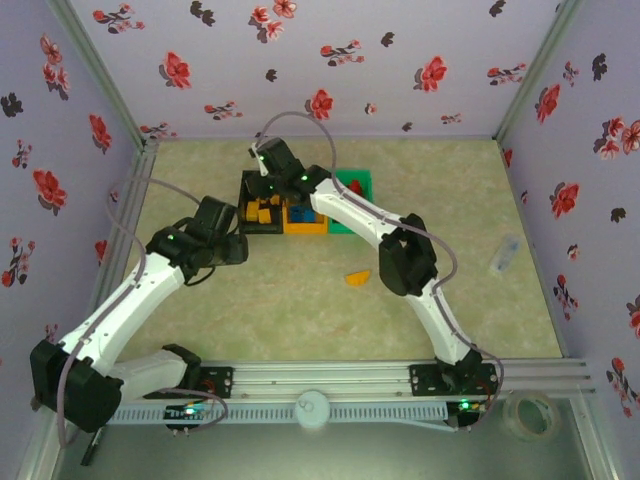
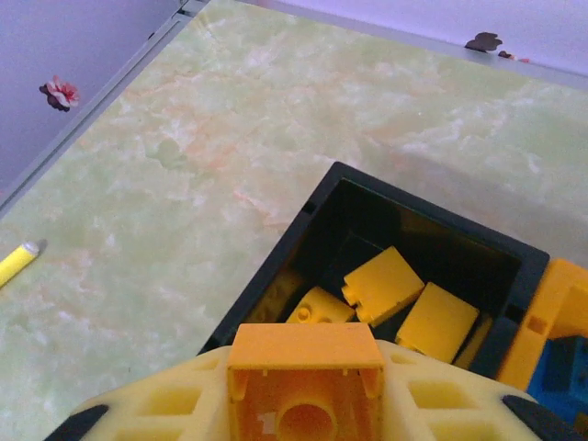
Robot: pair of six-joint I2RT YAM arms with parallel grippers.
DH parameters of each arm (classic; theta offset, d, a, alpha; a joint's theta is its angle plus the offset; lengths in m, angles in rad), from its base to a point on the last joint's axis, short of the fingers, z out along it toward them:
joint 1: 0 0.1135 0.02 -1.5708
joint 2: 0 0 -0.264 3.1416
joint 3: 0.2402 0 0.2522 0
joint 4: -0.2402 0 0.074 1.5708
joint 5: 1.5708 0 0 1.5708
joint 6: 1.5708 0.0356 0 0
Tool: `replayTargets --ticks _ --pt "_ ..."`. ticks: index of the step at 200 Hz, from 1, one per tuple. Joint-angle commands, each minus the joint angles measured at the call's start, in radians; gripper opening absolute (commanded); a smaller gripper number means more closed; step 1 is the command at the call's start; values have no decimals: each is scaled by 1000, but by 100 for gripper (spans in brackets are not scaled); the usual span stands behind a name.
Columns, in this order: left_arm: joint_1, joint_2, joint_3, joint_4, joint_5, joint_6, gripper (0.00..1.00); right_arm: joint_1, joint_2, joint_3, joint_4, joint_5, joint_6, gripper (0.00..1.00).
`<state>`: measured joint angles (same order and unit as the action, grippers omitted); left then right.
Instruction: Sort the legos into containers by color
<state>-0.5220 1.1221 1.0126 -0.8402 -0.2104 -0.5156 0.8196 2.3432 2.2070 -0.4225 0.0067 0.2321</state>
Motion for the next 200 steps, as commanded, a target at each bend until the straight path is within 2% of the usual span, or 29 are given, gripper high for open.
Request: replayTargets --ticks 1,9,16,47,69,91,123,200 --pt "-6 -25 -14 -23 -22 -11 54 -13 47 95 -72 -36 0 44" --pt "-7 -25 -13 -25 -23 -9 54 -16 64 120 -85 -49 5 51" --pt "-6 -25 -12 -27 -22 -9 54 -20 77 147 -103 -54 8 52" --pt "-7 -24 -9 -32 -23 -2 54 -23 68 161 -122 -56 7 54" --pt "-7 -21 -5 -31 -23 0 55 -24 12 105 -116 -41 7 54" --pt "-8 -15 1 -31 -18 3 55 -26 -86 -17 -80 -15 12 54" --pt "-29 17 15 -16 4 5 56 -39 -295 -302 5 29 33 55" --pt "-189 226 89 133 77 28 58 -143 -690 -791 37 109 149 56"
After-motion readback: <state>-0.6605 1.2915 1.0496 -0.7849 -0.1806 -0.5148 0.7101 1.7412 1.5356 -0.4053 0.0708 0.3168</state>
